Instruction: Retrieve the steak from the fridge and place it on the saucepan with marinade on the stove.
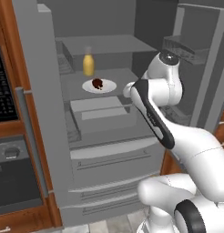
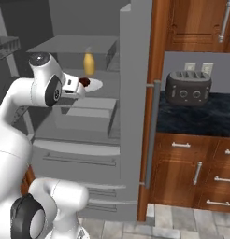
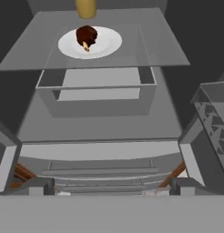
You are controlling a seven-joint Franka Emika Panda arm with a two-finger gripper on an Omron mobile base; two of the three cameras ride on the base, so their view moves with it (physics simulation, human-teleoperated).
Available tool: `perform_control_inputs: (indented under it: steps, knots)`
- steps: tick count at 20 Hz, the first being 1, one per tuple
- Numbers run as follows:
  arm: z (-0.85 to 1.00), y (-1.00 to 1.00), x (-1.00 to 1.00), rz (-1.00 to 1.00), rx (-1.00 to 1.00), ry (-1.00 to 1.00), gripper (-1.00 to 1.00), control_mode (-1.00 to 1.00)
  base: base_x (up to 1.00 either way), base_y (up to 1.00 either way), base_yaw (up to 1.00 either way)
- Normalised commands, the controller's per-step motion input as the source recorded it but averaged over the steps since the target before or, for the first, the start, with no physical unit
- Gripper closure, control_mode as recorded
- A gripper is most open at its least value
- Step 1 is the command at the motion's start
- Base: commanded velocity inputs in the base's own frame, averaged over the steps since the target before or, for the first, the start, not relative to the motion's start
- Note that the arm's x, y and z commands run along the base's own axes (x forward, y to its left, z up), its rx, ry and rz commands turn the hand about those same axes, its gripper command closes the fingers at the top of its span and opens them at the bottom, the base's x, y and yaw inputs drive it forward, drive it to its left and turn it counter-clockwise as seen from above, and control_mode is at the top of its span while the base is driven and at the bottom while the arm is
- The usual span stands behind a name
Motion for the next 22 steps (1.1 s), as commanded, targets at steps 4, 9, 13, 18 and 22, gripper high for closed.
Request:
perform_control_inputs:
  steps: [4,9,13,18,22]
  knots:
    - [0.0,0.0,0.0,0.0,0.0,0.0,-1.0,1.0,0.39,0.08,0.01]
    - [0.0,0.0,0.0,0.0,0.0,0.0,-1.0,1.0,0.53,0.06,0.05]
    - [0.0,0.0,0.0,0.0,0.0,0.0,-1.0,1.0,0.62,0.12,0.05]
    - [0.0,0.0,0.0,0.0,0.0,0.0,-1.0,1.0,0.42,0.0,0.03]
    - [0.0,0.0,0.0,0.0,0.0,0.0,-1.0,1.0,0.48,0.0,0.02]
